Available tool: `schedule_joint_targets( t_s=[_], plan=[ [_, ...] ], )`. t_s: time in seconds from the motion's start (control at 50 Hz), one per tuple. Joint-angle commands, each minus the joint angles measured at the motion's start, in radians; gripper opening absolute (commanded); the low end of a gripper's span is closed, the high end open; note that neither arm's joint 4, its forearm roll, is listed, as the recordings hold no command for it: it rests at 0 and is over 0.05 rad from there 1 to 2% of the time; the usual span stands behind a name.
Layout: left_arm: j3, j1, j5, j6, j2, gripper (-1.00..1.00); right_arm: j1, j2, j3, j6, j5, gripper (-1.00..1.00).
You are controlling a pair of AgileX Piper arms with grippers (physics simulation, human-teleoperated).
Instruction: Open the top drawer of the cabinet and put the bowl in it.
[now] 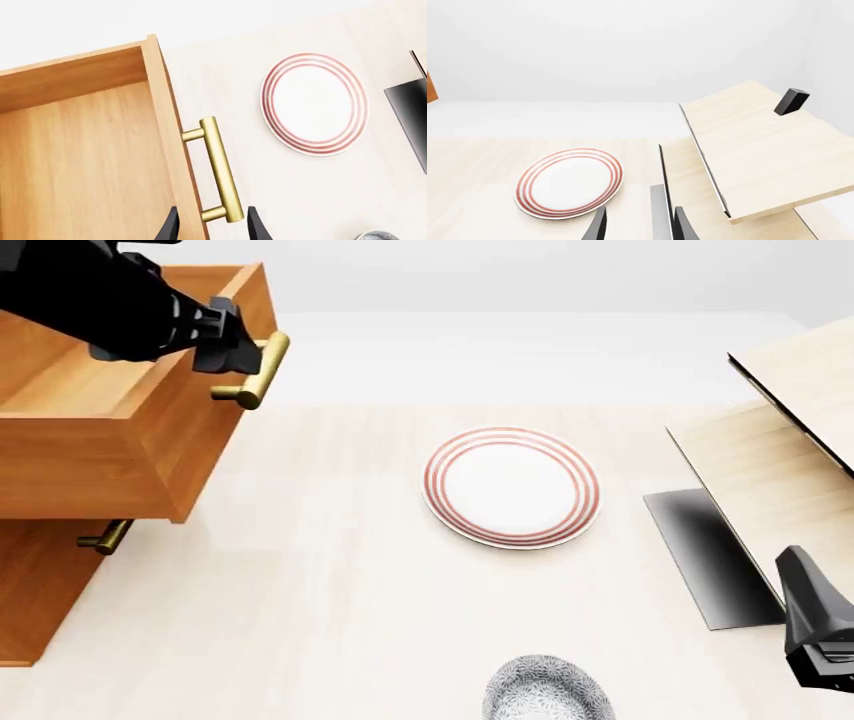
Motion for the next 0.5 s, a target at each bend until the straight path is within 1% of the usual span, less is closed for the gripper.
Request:
schedule_joint_targets(
  t_s=[0.02,0.14,0.2,0.5],
  plan=[
    [-0.011,-0.024,0.006,0.016,-0.018,1.0,0.001,-0.001,0.001,0.002,0.0,1.0],
    [-0.019,-0.003,0.017,0.02,-0.044,1.0,0.001,-0.002,0.001,0.001,0.0,1.0],
    [-0.017,0.038,0.034,0.032,-0.069,1.0,0.001,-0.001,0.001,0.001,0.0,1.0],
    [-0.032,0.055,0.065,0.059,-0.11,1.0,0.001,-0.001,0.001,0.001,0.0,1.0]
  ],
)
